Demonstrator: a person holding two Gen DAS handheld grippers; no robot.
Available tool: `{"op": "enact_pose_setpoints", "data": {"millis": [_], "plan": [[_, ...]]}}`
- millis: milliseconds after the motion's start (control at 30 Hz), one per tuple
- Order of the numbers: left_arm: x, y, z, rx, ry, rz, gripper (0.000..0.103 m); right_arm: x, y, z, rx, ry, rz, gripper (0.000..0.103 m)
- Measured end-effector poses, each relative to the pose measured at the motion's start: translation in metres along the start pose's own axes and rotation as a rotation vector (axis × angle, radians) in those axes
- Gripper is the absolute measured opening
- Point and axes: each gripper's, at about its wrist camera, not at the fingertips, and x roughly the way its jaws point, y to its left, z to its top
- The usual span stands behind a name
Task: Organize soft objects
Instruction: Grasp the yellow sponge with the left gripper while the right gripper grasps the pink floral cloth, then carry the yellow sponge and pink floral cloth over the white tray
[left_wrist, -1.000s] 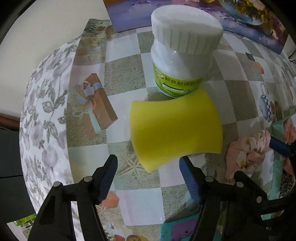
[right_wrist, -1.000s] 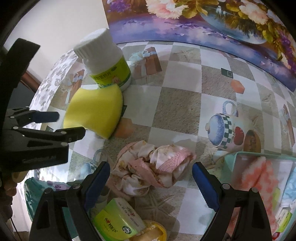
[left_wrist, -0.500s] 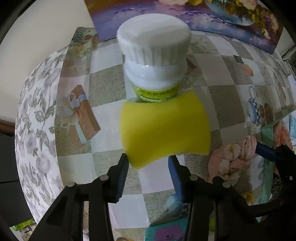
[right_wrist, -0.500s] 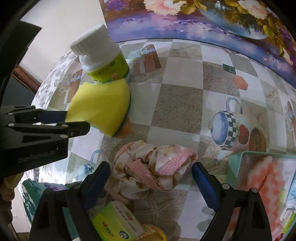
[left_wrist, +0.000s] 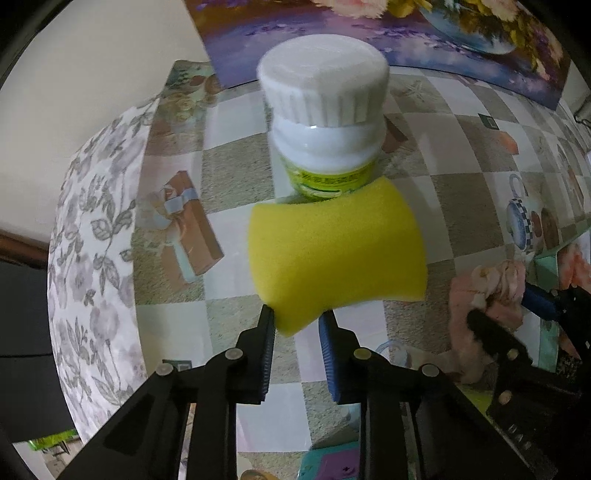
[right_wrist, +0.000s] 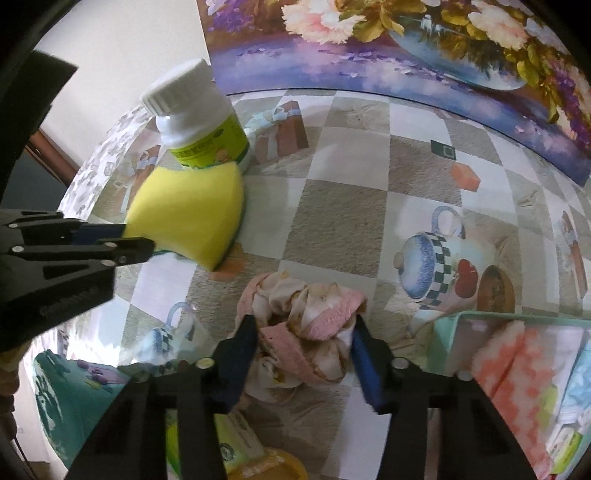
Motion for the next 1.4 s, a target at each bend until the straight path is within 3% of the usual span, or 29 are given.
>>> {"op": "enact_pose_setpoints", "data": {"millis": [167,367,567,833,1100,1400], "plan": [[-0.003,0.007,-0.007,-0.042,-0.001,-0.020,0.024,-0.005,-0.010,-0.005,0.005,-0.002,-0.005,0.034],[-0.005,0.022,-0.026,-0.105,0.005,-0.032,0.023,-0.015,-0.019,-0.010,0.014,-0.004,0.006,0.028],[-0.014,0.047,-0.032,-0.185,-0.012,-0.049,0.022,-0.039,-0.020,-0.011,0.034,-0.041,0.024,0.027],[-0.063,0.064,-0.061,-0.268,-0.097,-0.039,0.022,-0.087,-0.025,-0.013,0.069,-0.105,0.044,0.027],[-0.133,0.040,-0.101,-0.323,-0.229,-0.064,0.022,-0.148,-0.035,-0.021,0.110,-0.177,0.021,0.027],[-0.178,-0.029,-0.133,-0.316,-0.349,-0.148,0.022,-0.219,-0.079,-0.059,0.181,-0.260,-0.067,0.027]]}}
